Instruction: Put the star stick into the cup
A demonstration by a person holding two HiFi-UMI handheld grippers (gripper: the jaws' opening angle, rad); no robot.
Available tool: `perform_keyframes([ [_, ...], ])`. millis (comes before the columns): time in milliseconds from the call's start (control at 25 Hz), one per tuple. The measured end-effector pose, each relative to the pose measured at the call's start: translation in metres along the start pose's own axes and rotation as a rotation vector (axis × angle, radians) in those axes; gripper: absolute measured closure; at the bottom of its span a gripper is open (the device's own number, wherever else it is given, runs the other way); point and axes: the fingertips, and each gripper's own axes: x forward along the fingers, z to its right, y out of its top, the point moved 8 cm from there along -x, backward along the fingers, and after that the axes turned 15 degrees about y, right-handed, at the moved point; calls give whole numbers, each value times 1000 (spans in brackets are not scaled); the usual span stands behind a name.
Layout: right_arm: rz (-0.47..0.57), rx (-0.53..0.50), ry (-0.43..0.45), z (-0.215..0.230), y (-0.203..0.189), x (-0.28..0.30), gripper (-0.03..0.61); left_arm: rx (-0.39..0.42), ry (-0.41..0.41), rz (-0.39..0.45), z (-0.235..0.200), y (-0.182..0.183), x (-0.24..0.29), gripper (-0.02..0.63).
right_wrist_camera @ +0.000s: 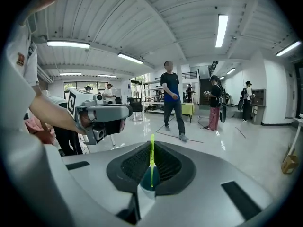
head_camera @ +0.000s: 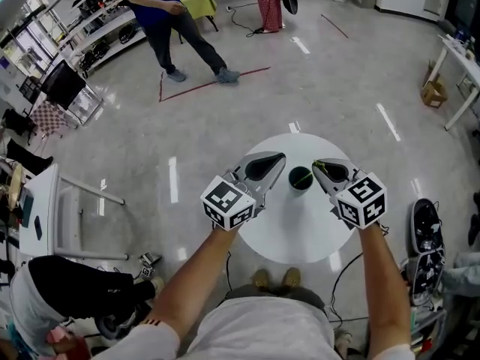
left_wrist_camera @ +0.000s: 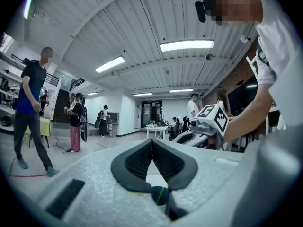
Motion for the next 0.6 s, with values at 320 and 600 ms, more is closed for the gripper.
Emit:
perform_keyframes([
  [320, -29, 17, 16, 7, -11, 14, 555, -2, -5, -29, 1, -11, 5, 598],
  [600, -50, 38, 31, 13, -19, 19, 555, -8, -12, -43, 3, -15, 11, 598],
])
